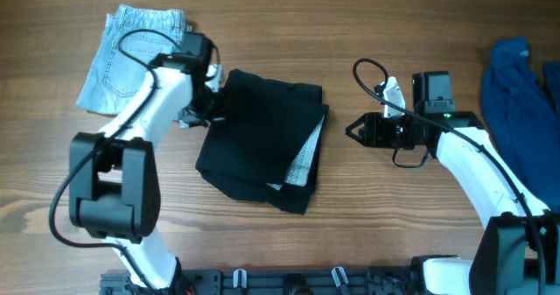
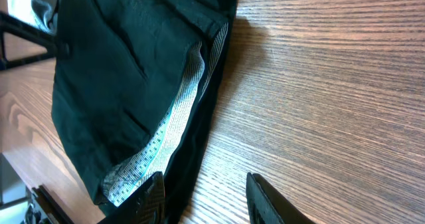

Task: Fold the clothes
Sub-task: 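Carry the folded shorts with the left gripper onto the jeans at top left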

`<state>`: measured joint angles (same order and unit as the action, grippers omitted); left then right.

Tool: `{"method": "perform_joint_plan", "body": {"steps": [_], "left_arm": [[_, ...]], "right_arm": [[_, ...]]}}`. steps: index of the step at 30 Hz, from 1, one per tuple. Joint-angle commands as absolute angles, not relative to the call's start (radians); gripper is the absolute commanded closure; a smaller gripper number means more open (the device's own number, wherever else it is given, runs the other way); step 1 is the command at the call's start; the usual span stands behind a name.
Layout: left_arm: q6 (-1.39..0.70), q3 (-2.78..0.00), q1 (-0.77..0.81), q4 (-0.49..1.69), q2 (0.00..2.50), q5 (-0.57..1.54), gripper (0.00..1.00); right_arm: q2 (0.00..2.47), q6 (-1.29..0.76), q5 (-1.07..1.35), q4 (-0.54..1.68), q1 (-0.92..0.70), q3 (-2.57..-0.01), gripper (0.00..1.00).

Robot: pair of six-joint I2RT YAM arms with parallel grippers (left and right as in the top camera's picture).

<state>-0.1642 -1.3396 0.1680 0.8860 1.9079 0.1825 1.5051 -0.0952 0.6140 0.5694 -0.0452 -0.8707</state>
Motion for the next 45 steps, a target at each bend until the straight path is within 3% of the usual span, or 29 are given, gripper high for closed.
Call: {"method": "perform_joint_plan", "body": {"steps": [1,4,10,12,14,15,17,19,24,33,43,44,45], "left_arm": [[-0.028,-1.344,0.102,0.878,1.907,0.304,0.0],[0.084,-1.339,0.084,0.894,1.934,0.45,0.0],[0.162,-1.313,0.083,0.906,2.037,0.457,0.0],[0.2,-1.311,0.083,0.913,2.062,0.501,0.07],[0.243,-1.309,0.083,0.922,2.069,0.591,0.26],[0.255,-1.309,0.083,0.923,2.069,0.62,0.41],[0.261,-1.309,0.083,0.927,2.069,0.688,0.81],[0.289,-1.309,0.083,0.936,2.065,0.758,0.94],[0.289,-1.354,0.071,0.944,1.983,0.974,0.96],[0.282,-1.526,-0.13,0.884,1.732,0.959,0.96],[0.311,-1.526,-0.482,0.653,1.923,0.907,0.96],[0.311,-1.526,-0.498,0.629,1.958,0.906,0.91],[0.31,-1.526,-0.519,0.603,2.0,0.903,0.8]], "right_arm": [[1.486,-0.07,0.641,0.569,-0.048,-0.871,0.6],[1.486,-0.071,0.641,0.564,-0.047,-0.871,0.6],[1.486,-0.071,0.641,0.567,-0.047,-0.871,0.6],[1.486,-0.072,0.641,0.566,-0.048,-0.871,0.6],[1.486,-0.071,0.641,0.563,-0.047,-0.871,0.6],[1.486,-0.071,0.641,0.563,-0.047,-0.871,0.6],[1.486,-0.072,0.641,0.563,-0.047,-0.871,0.61],[1.486,-0.075,0.641,0.566,-0.047,-0.871,0.61],[1.486,-0.079,0.64,0.561,-0.047,-0.871,0.61],[1.486,-0.082,0.64,0.561,-0.047,-0.871,0.61],[1.486,-0.134,0.626,0.578,-0.047,-0.871,0.61],[1.486,-0.134,0.626,0.58,-0.048,-0.871,0.62],[1.486,-0.136,0.626,0.585,-0.047,-0.871,0.62]]}}
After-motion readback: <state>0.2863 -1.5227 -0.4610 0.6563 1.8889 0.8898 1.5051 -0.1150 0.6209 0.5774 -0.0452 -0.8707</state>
